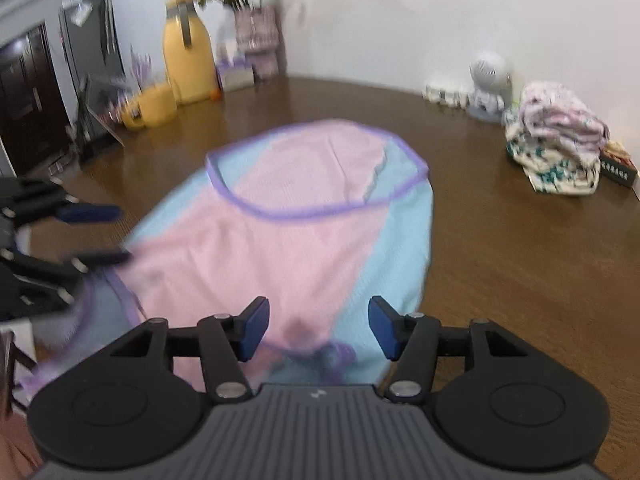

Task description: Fold clothes

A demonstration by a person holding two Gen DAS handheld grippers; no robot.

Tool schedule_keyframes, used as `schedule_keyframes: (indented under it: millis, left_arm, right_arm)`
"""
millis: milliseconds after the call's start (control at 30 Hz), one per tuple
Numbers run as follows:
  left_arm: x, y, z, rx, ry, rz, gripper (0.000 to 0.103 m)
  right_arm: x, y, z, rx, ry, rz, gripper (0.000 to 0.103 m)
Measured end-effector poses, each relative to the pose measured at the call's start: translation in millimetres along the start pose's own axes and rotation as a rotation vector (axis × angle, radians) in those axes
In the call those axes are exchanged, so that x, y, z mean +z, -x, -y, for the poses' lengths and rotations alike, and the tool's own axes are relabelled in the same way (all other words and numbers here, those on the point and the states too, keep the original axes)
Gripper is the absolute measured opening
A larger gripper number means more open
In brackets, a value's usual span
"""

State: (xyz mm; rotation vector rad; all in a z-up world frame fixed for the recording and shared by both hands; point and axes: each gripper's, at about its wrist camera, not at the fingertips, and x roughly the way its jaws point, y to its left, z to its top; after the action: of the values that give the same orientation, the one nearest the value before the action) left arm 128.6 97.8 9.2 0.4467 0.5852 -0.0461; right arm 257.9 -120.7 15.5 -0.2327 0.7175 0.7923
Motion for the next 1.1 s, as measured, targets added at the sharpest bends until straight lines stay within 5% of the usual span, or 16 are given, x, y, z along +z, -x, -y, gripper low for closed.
schedule_keyframes:
  millis: [67, 100, 167, 267, 433, 533, 567, 700, 800, 967, 1100]
  left_arm:
    - [9, -15, 0, 0.007, 0.011, -0.012, 0.041]
    - [11, -23, -1, 0.006, 0.016, -0.027, 0.039]
    - [12, -39, -4, 0.000, 0.028, -0.065, 0.022]
    - [6, -50, -7, -0.012, 0.019, -0.120, 0.006]
    - [-3, -48, -13, 0.012, 0.030, -0.119, 0.007]
    - [-1, -36, -13, 0.018, 0.074, -0.065, 0.035]
    - [0, -27, -12, 0.026, 0.090, -0.026, 0.055]
    - [-2, 27, -7, 0.084, 0.164, 0.192, 0.102]
    - [-14, 60, -1, 0.059, 0.240, 0.269, 0.103]
    - [-41, 91, 15, -0.002, 0.371, 0.272, 0.103]
    - [-57, 112, 40, -0.012, 0.338, 0.241, 0.103]
  right_arm:
    - [3, -2, -5, -0.005, 0.012, 0.018, 0.051]
    - [4, -6, -9, -0.016, 0.028, 0.015, 0.040]
    - [0, -14, -8, -0.011, 0.028, -0.013, 0.024]
    - [-7, -23, -1, -0.024, 0.020, -0.054, 0.022]
    - [-17, -14, 7, -0.039, 0.001, -0.045, 0.023]
    - [-21, -7, 7, -0.030, -0.044, -0.013, 0.031]
    - [-21, 3, 6, -0.004, -0.071, 0.033, 0.038]
    - [-31, 52, -9, 0.033, -0.107, 0.204, 0.098]
    - [-49, 80, -30, 0.019, -0.085, 0.259, 0.103]
    - [-90, 103, -58, -0.055, -0.128, 0.311, 0.103]
    - [-123, 115, -73, -0.113, -0.194, 0.349, 0.103]
